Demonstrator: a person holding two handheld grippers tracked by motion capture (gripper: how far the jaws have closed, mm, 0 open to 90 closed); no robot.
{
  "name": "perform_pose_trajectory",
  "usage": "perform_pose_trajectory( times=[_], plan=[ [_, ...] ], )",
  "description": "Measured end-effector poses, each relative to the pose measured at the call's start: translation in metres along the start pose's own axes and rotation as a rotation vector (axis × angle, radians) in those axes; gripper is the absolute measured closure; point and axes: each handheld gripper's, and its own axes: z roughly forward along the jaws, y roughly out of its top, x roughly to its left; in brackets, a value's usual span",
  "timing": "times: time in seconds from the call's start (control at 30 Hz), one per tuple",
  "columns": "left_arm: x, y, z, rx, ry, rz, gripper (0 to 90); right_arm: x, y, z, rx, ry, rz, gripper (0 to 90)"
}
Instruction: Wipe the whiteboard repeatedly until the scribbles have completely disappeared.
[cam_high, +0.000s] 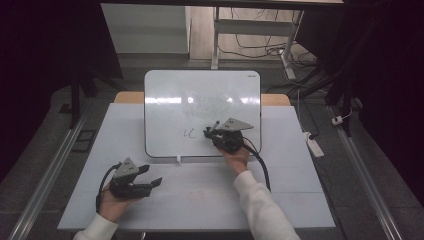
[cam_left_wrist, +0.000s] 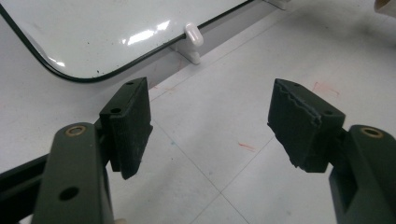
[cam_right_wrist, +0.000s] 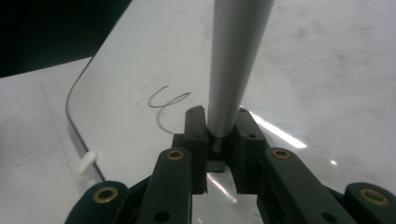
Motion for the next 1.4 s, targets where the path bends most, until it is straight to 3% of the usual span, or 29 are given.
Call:
perform_pose_trajectory(
  times=[0.1, 0.2, 0.27, 0.47, 0.57, 0.63, 0.67, 0.77, 0.83, 0.87, 0.97, 1.03, 1.13, 1.17, 1.2, 1.23, 1.3, 1.37, 1.4],
  plan=[
    [0.0, 0.0, 0.001, 0.002, 0.0, -0.001, 31.3, 0.001, 0.0, -0.001, 0.001, -0.005, -0.007, 78.2],
    [0.0, 0.001, 0.003, 0.008, -0.003, 0.004, 31.3, 0.018, -0.002, 0.015, 0.037, 0.077, -0.046, 78.2],
    [-0.001, 0.001, 0.002, 0.006, -0.001, 0.006, 31.3, 0.024, 0.001, 0.023, 0.046, 0.094, -0.076, 78.2],
    [0.0, 0.001, 0.001, 0.003, 0.0, 0.002, 31.3, 0.011, 0.016, 0.027, -0.011, 0.04, -0.024, 78.2],
    [0.001, 0.0, 0.001, 0.002, -0.001, 0.001, 31.3, 0.02, 0.017, 0.034, 0.02, 0.075, -0.05, 78.2],
    [0.001, 0.0, 0.001, 0.0, -0.002, -0.001, 31.3, 0.03, 0.015, 0.04, 0.06, 0.112, -0.1, 78.2],
    [0.001, 0.001, 0.001, 0.002, -0.001, 0.0, 31.3, 0.028, 0.018, 0.042, 0.057, 0.109, -0.097, 78.2],
    [-0.001, 0.001, 0.0, -0.001, 0.0, 0.005, 31.3, 0.015, 0.026, 0.039, -0.014, 0.042, -0.04, 78.2],
    [-0.001, 0.001, 0.0, -0.002, -0.001, 0.005, 31.4, 0.013, 0.028, 0.039, -0.026, 0.033, -0.023, 78.2],
    [0.0, 0.001, 0.0, -0.001, -0.001, 0.003, 31.3, 0.013, 0.029, 0.04, -0.027, 0.036, -0.014, 78.2],
    [0.001, 0.0, 0.001, 0.001, -0.002, 0.0, 31.3, 0.031, 0.02, 0.049, 0.035, 0.113, -0.067, 78.2],
    [0.001, 0.0, 0.001, 0.001, -0.001, 0.0, 31.4, 0.033, 0.02, 0.05, 0.039, 0.112, -0.079, 78.2],
    [-0.001, 0.001, 0.0, -0.001, 0.0, 0.006, 31.3, 0.026, 0.023, 0.048, 0.0, 0.078, -0.04, 78.2],
    [-0.001, 0.001, 0.0, -0.002, 0.0, 0.007, 31.4, 0.02, 0.028, 0.045, -0.033, 0.032, -0.011, 78.2],
    [-0.001, 0.001, 0.0, -0.002, 0.0, 0.005, 31.4, 0.02, 0.028, 0.045, -0.033, 0.032, -0.011, 78.2],
    [0.0, 0.001, 0.001, 0.002, -0.001, 0.004, 31.4, 0.023, 0.028, 0.049, -0.029, 0.057, 0.002, 78.2],
    [0.001, 0.001, 0.002, 0.003, 0.0, 0.001, 31.3, 0.035, 0.023, 0.058, 0.006, 0.118, -0.045, 78.2],
    [0.001, 0.001, 0.001, 0.003, 0.001, 0.001, 31.4, 0.041, 0.023, 0.061, 0.011, 0.112, -0.076, 78.2],
    [0.0, 0.0, 0.001, 0.002, 0.002, 0.002, 31.3, 0.039, 0.024, 0.061, -0.001, 0.106, -0.055, 78.2]
  ],
)
